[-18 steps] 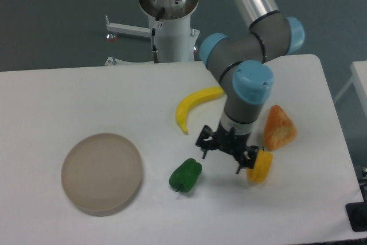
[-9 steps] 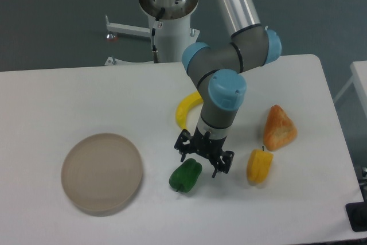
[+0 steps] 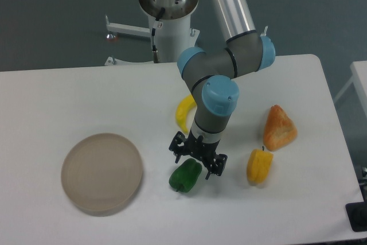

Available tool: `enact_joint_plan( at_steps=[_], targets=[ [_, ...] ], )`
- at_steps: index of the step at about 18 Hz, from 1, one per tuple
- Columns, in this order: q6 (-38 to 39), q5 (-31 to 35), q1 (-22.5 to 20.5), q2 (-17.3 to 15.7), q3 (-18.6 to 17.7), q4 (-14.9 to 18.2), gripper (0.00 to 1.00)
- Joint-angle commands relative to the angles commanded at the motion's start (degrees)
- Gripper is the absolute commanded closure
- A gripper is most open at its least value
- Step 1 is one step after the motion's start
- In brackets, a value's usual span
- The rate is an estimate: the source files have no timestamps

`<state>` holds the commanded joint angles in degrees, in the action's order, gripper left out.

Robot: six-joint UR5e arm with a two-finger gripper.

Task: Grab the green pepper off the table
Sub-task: 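Lower the open gripper onto the green pepper and close it, then lift the green pepper off the table and carry it upward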

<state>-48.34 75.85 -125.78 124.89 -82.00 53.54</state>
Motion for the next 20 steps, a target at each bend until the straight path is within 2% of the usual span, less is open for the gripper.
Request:
enact_joint_plan(
  at_steps=[2, 6, 7, 9, 10, 11, 15, 20],
  targets=[
    [0.1, 0.0, 0.5, 0.7, 0.0, -1.1, 0.00],
    [0.1, 0.0, 0.7, 1.1, 0.3, -1.2, 0.00],
    [0.0, 0.0, 0.7, 1.2, 0.5, -1.3, 0.10],
    [-0.1, 0.0, 0.6, 1.1, 0.7, -1.2, 0.46],
    [-0.2, 0.0, 0.5, 1.0, 0.7, -1.3, 0.56],
    [-0.3, 0.0, 0.4, 0.9, 0.9, -1.2, 0.60],
    [-0.4, 0.2, 0.1, 0.4, 1.2, -1.2, 0.68],
    [-1.5, 2.4, -1.4, -1.7, 3.8, -0.4, 0.70]
  ],
)
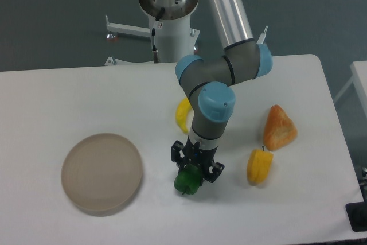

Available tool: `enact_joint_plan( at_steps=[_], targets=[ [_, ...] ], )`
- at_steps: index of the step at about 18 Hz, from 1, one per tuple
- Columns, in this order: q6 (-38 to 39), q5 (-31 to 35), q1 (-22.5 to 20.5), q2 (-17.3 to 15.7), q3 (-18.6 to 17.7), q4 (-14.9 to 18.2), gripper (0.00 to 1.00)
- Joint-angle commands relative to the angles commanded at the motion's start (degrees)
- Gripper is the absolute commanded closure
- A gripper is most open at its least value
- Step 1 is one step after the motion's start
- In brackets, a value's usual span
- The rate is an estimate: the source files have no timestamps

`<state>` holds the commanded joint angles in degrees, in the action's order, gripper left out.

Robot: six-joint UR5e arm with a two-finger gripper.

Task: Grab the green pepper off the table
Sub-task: 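Lift the green pepper off the table and carry it upward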

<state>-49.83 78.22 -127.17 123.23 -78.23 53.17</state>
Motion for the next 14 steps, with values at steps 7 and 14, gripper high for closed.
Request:
enact_joint_plan(
  at_steps=[7, 14],
  targets=[
    [-15.0, 3.3, -7.0, -3.8, 3.3, 8.9, 0.69],
    [-24.0, 8.7, -8.8, -2.8, 6.7, 9.2, 0.69]
  ],
)
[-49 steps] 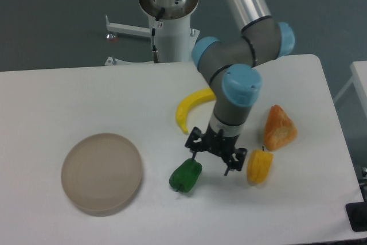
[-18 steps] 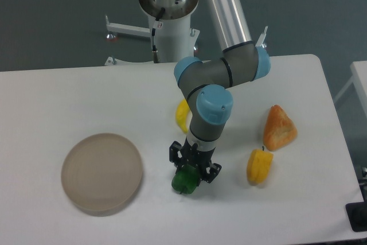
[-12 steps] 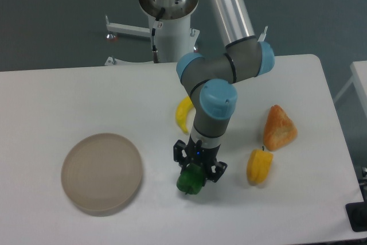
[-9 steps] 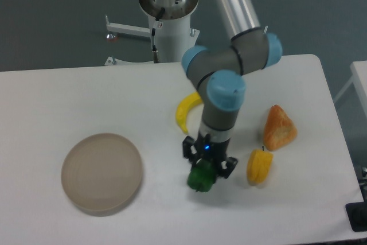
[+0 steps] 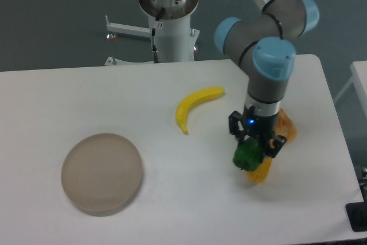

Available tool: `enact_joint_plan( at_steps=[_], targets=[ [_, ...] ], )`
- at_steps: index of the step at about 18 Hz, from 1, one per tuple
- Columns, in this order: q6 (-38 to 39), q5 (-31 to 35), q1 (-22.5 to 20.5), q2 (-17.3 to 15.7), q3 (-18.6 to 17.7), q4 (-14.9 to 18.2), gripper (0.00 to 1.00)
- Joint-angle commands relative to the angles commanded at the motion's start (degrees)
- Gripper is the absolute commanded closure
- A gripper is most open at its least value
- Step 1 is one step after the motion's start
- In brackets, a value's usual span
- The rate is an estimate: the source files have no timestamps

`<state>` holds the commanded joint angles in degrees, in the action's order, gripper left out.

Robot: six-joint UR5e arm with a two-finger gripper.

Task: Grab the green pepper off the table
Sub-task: 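Lift the green pepper off the table and carry it upward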

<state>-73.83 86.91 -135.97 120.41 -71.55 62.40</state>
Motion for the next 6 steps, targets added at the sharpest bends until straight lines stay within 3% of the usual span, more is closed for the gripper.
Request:
enact_joint_plan(
  at_steps=[6],
  targets=[
    [0.1, 0.7, 0.4, 0.3, 0.0, -0.2, 0.69]
  ],
)
